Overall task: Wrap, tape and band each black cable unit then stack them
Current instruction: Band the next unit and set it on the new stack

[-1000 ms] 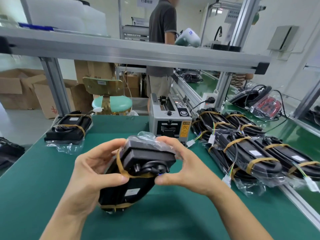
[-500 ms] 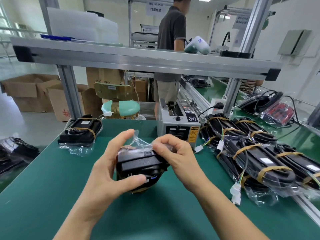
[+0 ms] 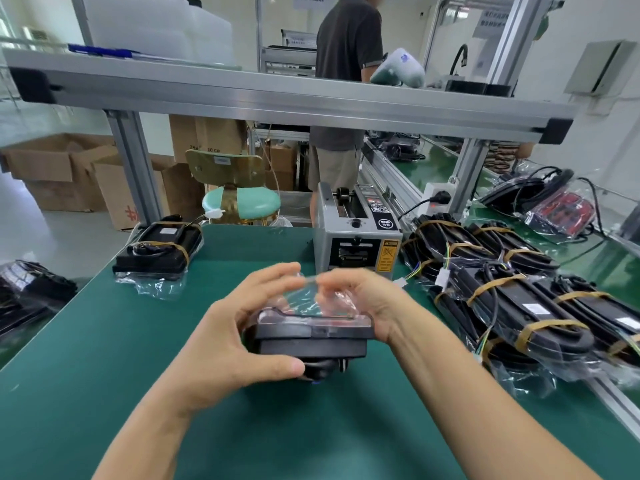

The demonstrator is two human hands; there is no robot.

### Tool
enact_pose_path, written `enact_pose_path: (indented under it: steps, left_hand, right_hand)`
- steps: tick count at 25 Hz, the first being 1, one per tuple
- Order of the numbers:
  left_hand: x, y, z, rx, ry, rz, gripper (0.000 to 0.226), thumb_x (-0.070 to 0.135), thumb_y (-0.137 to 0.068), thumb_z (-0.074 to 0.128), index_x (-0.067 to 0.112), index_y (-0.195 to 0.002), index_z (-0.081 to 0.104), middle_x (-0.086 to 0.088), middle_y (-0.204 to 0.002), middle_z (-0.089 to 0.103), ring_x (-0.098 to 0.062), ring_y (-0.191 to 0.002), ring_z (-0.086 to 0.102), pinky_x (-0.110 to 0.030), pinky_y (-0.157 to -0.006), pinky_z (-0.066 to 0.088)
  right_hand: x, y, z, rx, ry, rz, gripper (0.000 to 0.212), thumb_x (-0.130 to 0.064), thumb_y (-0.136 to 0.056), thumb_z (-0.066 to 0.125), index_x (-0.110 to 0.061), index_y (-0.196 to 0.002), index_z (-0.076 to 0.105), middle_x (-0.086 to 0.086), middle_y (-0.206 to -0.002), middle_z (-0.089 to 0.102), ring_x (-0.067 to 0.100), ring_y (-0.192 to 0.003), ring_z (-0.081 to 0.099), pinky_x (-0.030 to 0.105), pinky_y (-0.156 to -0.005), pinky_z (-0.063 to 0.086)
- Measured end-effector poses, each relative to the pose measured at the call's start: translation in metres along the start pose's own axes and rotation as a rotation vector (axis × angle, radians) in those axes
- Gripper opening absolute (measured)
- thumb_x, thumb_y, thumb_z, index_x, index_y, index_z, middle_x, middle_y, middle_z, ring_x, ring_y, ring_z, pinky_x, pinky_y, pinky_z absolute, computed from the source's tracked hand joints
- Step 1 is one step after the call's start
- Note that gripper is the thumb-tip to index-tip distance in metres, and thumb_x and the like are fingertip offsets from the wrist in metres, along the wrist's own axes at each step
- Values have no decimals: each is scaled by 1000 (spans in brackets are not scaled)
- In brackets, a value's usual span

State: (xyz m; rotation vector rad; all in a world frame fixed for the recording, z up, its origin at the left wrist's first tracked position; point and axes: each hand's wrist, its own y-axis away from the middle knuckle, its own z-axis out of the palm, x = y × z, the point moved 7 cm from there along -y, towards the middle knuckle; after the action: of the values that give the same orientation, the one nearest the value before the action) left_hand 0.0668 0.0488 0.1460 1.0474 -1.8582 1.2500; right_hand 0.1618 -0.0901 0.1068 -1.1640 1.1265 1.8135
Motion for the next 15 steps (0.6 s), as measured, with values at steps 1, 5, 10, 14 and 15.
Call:
enact_pose_path:
  steps: [1,5,10,14,15]
  left_hand:
    - [1,0,3,-22,-9,7,68,21,-55,87,33,-119,65,15,-139,49,-3,-124,49,-12,-95,40]
    - [-5,2,8,-54,-102,-36,59,42,-52,83,41,-108,65,17,-124,60,-1,-121,50,-11,-96,37]
    - [-11,17,-18,321,-77,-58,64,34,-37,96,39,-95,69,14,-89,73,4,-75,65,-4,-72,46]
    - [-13,30,-23,562,-173,-44,47,32,-46,83,40,-90,68,18,-85,70,8,-70,60,3,-73,40]
    - [-15,31,-19,575,-189,-52,47,33,-46,83,40,-90,68,17,-87,69,7,-72,59,2,-74,40]
  right_hand:
    - [9,-3,0,-22,-9,47,12,-4,-85,62,3,-92,68,14,-83,63,20,-69,65,27,-69,56]
    - [39,-11,-1,-83,-138,179,13,-3,-82,65,-4,-95,65,9,-89,66,23,-84,62,38,-92,49]
    - [51,-26,-47,238,-235,108,11,-18,-84,65,-19,-74,65,-3,-73,63,11,-69,56,26,-65,39]
    - [13,-29,-89,660,2,-220,11,-15,-87,61,-17,-80,70,-4,-65,55,12,-64,44,19,-58,38]
    - [5,-32,-92,699,41,-249,10,-15,-88,61,-15,-85,71,-5,-67,58,12,-65,47,20,-62,43]
